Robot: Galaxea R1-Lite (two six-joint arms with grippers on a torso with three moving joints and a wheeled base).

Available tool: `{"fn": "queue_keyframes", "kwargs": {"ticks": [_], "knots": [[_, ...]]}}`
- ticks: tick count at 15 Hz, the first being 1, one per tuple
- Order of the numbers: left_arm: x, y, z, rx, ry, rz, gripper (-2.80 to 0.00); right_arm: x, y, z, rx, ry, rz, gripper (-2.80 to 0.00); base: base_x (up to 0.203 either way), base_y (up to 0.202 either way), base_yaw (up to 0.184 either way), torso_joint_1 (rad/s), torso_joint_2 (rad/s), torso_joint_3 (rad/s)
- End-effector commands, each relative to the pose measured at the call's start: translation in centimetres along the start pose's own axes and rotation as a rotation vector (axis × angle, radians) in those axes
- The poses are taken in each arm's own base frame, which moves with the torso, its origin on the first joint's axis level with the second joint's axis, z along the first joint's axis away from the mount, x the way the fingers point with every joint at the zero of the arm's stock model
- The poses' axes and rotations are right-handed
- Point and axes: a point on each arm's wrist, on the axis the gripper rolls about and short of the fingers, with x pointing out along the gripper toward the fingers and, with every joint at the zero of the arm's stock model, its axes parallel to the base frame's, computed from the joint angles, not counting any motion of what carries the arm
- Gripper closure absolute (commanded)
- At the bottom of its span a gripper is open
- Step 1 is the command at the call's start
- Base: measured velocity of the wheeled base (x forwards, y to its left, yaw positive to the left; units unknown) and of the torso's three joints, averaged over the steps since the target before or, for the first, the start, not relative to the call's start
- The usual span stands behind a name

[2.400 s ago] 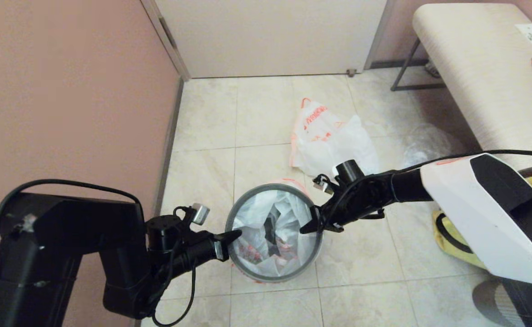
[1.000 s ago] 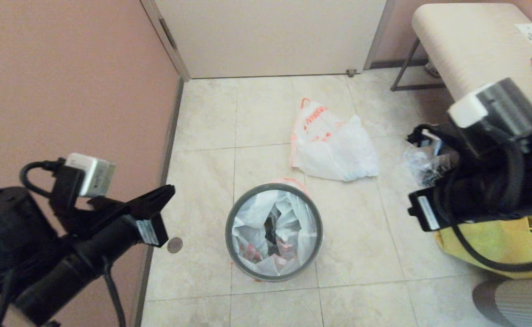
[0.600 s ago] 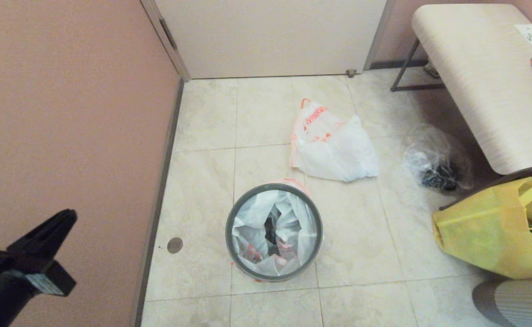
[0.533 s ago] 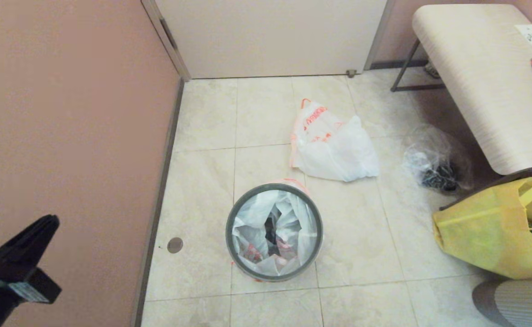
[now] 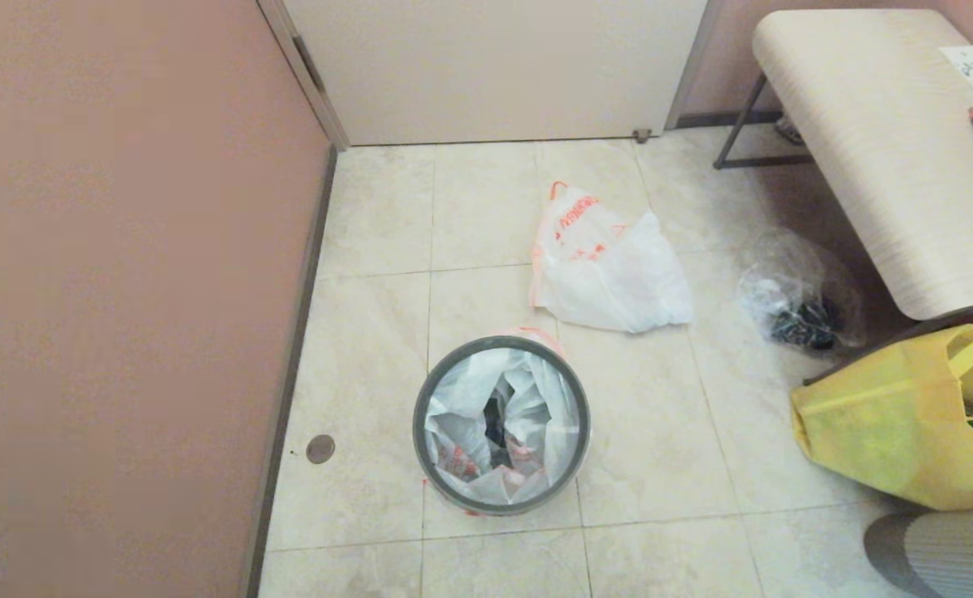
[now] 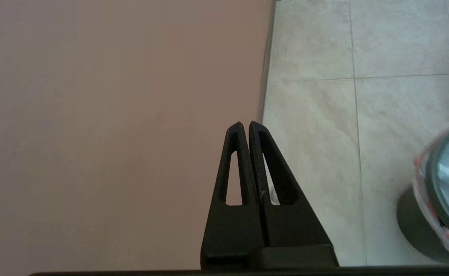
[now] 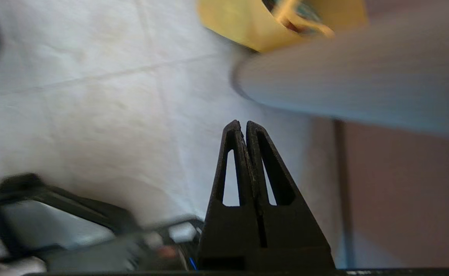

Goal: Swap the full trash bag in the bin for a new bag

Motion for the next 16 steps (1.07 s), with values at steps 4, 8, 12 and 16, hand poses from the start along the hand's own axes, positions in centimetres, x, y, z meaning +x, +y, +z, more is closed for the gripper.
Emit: {"fn": "queue_keyframes", "kwargs": {"ticks": [4,8,12,16], "knots": [[-1.9,0.1,-1.1,-0.126,0.028,-0.099,0.0,-1.4,0.1,-7.4,-0.033,-0.116,-0.031,0.0,0.0,0.0,0.0,0.0,0.0,0.0],[-2.5,-0.1,-0.1,-0.122,0.099,-0.342,0.0,0.3,1.1,-9.4,-0.094,-0.12,0.065,0.0,0.0,0.0,0.0,0.01,0.0,0.0],[-3.8,0.2,-1.7,-0.109,0.105,-0.431,0.0,3.9,2.5,-10.6,-0.108,-0.148,0.161,0.0,0.0,0.0,0.0,0.0,0.0,0.0],[-4.9,0.0,-5.5,-0.104,0.101,-0.439,0.0,7.9,4.2,-11.7,-0.079,-0.387,0.274,0.0,0.0,0.0,0.0,0.0,0.0,0.0]]}}
